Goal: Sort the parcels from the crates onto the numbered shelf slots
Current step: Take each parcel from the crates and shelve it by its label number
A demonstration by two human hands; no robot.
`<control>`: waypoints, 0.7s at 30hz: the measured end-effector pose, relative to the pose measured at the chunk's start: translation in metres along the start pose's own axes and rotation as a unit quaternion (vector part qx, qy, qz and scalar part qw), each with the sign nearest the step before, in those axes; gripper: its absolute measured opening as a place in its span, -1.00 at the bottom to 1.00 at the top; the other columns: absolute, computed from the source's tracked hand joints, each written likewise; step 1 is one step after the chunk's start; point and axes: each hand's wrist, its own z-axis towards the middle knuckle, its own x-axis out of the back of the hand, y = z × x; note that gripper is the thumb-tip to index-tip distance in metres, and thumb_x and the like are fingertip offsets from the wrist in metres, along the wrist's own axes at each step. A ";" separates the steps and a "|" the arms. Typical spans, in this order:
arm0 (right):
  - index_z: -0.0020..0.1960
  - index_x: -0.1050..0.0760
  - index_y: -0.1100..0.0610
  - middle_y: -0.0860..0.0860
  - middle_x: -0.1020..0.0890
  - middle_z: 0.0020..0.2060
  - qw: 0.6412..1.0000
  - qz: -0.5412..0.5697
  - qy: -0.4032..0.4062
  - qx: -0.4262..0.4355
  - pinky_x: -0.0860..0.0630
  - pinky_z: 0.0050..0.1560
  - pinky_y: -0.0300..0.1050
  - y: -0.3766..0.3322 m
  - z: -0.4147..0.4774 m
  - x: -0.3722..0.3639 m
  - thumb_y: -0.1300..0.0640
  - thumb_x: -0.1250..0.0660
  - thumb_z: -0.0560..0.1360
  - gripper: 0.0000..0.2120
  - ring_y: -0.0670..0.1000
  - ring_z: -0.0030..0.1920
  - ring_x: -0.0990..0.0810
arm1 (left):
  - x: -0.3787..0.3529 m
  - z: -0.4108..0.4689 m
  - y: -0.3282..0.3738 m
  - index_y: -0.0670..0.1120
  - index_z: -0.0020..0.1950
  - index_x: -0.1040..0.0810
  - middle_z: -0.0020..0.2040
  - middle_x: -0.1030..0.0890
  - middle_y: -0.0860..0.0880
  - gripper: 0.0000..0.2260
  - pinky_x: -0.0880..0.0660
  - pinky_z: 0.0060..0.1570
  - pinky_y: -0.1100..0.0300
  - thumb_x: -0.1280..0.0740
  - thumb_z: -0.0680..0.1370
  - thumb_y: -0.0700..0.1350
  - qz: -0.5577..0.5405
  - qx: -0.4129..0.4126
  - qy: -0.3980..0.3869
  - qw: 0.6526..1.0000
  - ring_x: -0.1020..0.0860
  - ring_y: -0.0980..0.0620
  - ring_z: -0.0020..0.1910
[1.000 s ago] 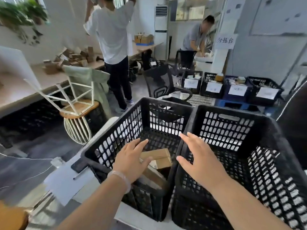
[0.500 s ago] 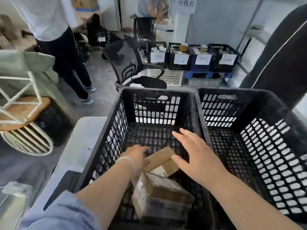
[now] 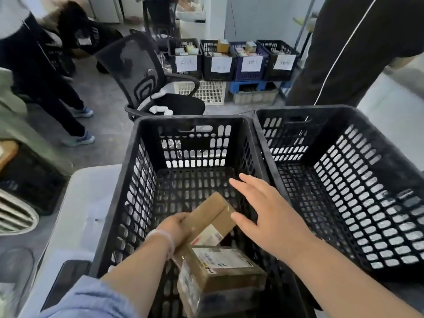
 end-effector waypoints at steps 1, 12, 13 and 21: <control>0.52 -0.13 -0.21 -0.23 -0.17 0.49 1.000 0.000 0.003 0.005 0.07 0.33 -0.45 -0.001 0.003 0.001 -0.18 -0.23 0.54 -0.42 -0.25 0.48 -0.06 | 0.005 -0.006 0.004 0.18 0.35 -0.44 0.06 -0.58 0.17 -0.66 -0.48 0.12 0.19 -0.34 0.58 0.05 0.039 -0.026 0.026 0.999 -0.53 0.20 -0.03; 0.53 0.03 -0.24 -0.24 -0.10 0.52 0.995 0.096 -0.013 0.010 -0.10 0.48 -0.14 -0.028 0.026 0.004 -0.18 -0.26 0.53 -0.32 -0.22 0.50 -0.03 | 0.059 -0.064 0.058 0.13 0.46 -0.35 0.07 -0.52 0.18 -0.50 -0.50 0.07 0.06 -0.32 0.55 0.21 -0.175 -0.152 0.253 0.939 -0.52 0.11 0.01; 0.52 0.05 -0.25 -0.24 -0.10 0.51 0.993 0.115 -0.014 0.004 -0.09 0.46 -0.18 -0.030 0.027 0.005 -0.18 -0.28 0.52 -0.29 -0.23 0.48 -0.03 | 0.060 -0.072 0.063 0.12 0.47 -0.34 0.09 -0.52 0.17 -0.48 -0.50 0.11 0.05 -0.31 0.55 0.23 -0.184 -0.155 0.257 0.936 -0.52 0.09 0.04; 0.52 0.01 -0.25 -0.27 -0.35 0.36 0.942 0.327 -0.012 -0.077 -0.31 0.17 -0.38 -0.045 0.033 0.003 -0.21 -0.46 0.35 -0.10 -0.33 0.25 -0.38 | 0.045 -0.122 0.096 0.14 0.32 -0.40 0.05 -0.57 0.17 -0.62 -0.51 -0.18 0.16 -0.32 0.55 0.20 -0.368 -0.169 0.216 0.889 -0.56 0.12 0.00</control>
